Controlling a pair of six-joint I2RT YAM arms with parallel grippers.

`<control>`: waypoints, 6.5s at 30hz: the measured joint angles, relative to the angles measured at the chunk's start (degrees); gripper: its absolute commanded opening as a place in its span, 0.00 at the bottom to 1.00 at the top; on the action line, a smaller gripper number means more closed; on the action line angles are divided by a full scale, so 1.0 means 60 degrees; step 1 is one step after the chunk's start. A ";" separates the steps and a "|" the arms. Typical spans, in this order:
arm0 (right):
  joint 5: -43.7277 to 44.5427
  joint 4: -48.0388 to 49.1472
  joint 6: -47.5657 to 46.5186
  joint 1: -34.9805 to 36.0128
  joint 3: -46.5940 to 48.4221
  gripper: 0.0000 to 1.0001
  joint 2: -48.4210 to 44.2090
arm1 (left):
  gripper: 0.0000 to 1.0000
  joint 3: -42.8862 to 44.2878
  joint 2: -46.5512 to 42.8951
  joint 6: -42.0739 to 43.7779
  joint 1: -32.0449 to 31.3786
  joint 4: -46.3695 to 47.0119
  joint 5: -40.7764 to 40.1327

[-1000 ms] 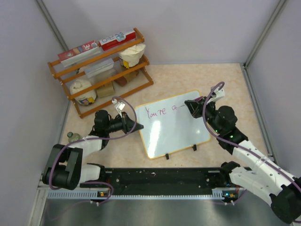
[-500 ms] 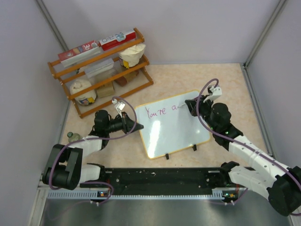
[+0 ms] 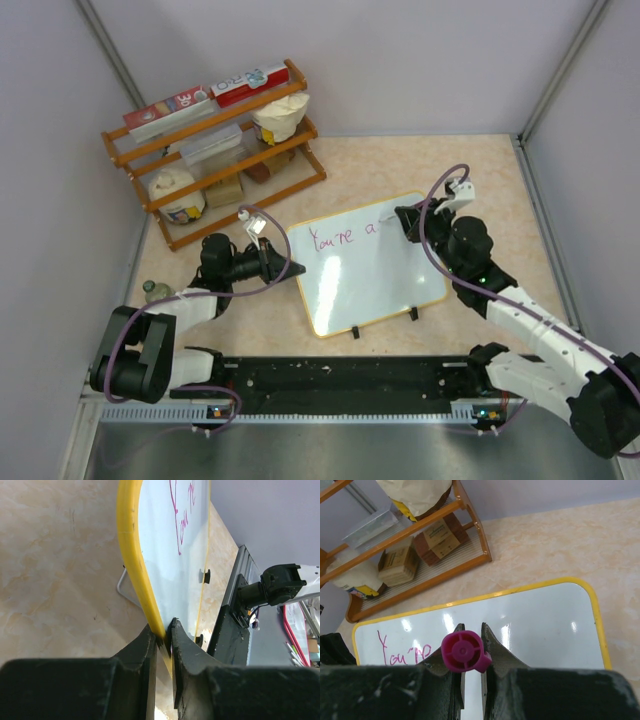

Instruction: Write a sentence on the whiteboard

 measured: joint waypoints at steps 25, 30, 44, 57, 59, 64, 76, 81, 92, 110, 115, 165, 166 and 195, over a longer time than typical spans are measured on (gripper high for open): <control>0.0197 0.0018 0.0182 -0.0076 -0.0306 0.00 -0.0051 | 0.00 0.0000 -0.0004 0.0000 0.0000 -0.0004 -0.0004; 0.0204 -0.0033 0.0215 -0.0076 -0.0535 0.00 -0.0302 | 0.00 0.0000 -0.0004 0.0000 0.0000 -0.0004 -0.0004; 0.0382 0.0018 0.0331 -0.0076 -0.0433 0.00 -0.0102 | 0.00 0.0000 -0.0004 0.0000 -0.0007 -0.0044 -0.0007; 0.0481 -0.0047 0.0277 -0.0255 -0.0076 0.00 0.0117 | 0.00 0.0000 0.0000 0.0000 -0.0011 -0.0040 0.0000; 0.0474 -0.0055 0.0277 -0.0255 -0.0076 0.00 0.0117 | 0.00 0.0000 0.0000 0.0000 -0.0011 -0.0040 -0.0004; 0.0441 -0.0062 0.0270 -0.0262 -0.0076 0.00 0.0109 | 0.00 0.0000 -0.0004 0.0000 -0.0011 -0.0040 -0.0004; 0.0331 -0.0357 0.0262 -0.0266 -0.0350 0.00 -0.0233 | 0.00 0.0000 0.0000 0.0000 -0.0011 -0.0044 -0.0007; 0.0328 -0.0331 0.0266 -0.0270 -0.0455 0.00 -0.0328 | 0.00 0.0000 0.0000 0.0000 -0.0011 -0.0044 -0.0004; 0.0433 -0.0350 0.0342 -0.0273 -0.0463 0.00 -0.0339 | 0.00 0.0000 -0.0004 0.0000 -0.0011 -0.0044 -0.0004; 0.0641 -0.0372 0.0350 -0.0280 -0.0022 0.00 0.0055 | 0.00 0.0000 0.0000 0.0000 -0.0011 -0.0047 0.0000; 0.0674 -0.0361 0.0342 -0.0284 0.0062 0.00 0.0120 | 0.00 0.0000 -0.0004 0.0000 -0.0011 -0.0047 0.0000; 0.0109 -0.0565 0.0404 -0.0619 -0.0025 0.00 -0.0073 | 0.00 0.0000 -0.0004 0.0000 -0.0011 -0.0044 0.0000; 0.0080 -0.0594 0.0408 -0.0619 -0.0066 0.00 -0.0106 | 0.00 0.0000 -0.0004 0.0000 -0.0011 -0.0044 0.0000; 0.0350 -0.0415 0.0495 -0.0619 -0.0302 0.00 -0.0189 | 0.00 0.0000 -0.0004 0.0000 -0.0011 -0.0055 -0.0004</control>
